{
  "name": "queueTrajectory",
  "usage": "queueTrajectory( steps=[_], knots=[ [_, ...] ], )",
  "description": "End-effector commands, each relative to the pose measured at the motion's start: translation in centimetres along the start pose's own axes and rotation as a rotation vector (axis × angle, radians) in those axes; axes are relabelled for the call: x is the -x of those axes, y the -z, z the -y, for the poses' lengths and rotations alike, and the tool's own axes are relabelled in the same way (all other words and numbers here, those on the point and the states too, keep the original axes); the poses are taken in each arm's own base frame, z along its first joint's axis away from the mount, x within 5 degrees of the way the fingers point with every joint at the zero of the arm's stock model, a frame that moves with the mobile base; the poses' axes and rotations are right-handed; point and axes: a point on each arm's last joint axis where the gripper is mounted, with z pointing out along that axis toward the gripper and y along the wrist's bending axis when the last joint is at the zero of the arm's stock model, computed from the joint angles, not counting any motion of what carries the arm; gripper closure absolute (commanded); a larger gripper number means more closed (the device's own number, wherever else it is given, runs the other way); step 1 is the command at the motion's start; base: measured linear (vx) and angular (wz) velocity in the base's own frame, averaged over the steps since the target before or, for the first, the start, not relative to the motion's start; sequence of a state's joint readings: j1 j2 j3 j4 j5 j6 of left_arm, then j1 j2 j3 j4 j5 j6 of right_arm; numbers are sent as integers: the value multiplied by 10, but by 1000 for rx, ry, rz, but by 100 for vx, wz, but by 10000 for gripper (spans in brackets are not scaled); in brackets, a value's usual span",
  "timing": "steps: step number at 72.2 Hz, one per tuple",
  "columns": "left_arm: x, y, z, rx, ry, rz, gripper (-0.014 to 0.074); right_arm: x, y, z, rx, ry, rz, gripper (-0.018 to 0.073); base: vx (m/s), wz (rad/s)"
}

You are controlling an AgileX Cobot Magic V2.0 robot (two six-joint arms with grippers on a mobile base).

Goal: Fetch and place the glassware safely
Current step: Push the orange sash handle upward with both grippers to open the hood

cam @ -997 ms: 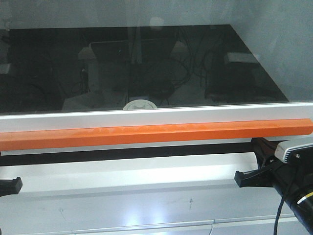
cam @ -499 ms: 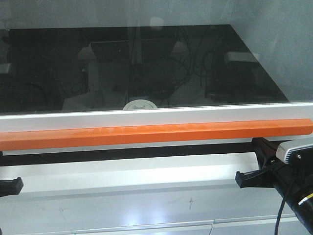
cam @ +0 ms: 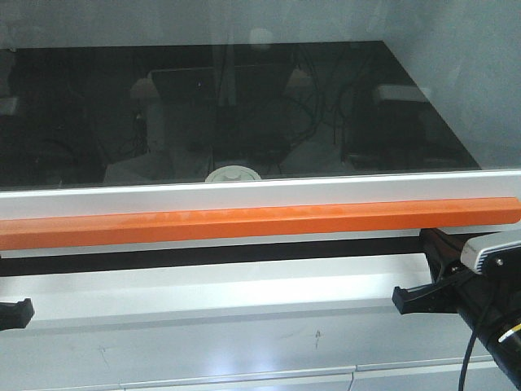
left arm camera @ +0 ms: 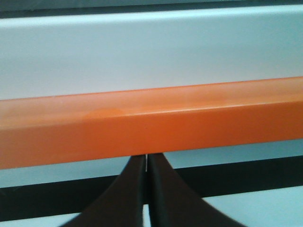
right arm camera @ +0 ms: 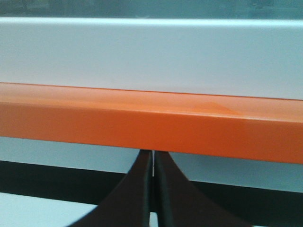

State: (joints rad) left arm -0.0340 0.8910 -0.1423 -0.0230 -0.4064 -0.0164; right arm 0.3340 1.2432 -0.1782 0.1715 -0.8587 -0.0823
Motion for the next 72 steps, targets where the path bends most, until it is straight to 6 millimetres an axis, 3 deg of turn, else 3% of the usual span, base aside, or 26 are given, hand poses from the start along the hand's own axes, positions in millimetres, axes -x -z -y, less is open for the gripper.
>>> queueTrajectory(
  steps=[1, 41, 72],
  knots=[
    [43, 4, 2, -9, 0, 309, 603, 36, -3, -2, 7, 11, 255, 560, 0, 0],
    [50, 6, 2, -6, -25, 389, 603, 52, -11, -5, 33, -11, 297, 560, 0, 0],
    [60, 8, 3, -17, -13, 439, 603, 73, 2, -4, 22, 30, 352, 560, 0, 0]
  ],
)
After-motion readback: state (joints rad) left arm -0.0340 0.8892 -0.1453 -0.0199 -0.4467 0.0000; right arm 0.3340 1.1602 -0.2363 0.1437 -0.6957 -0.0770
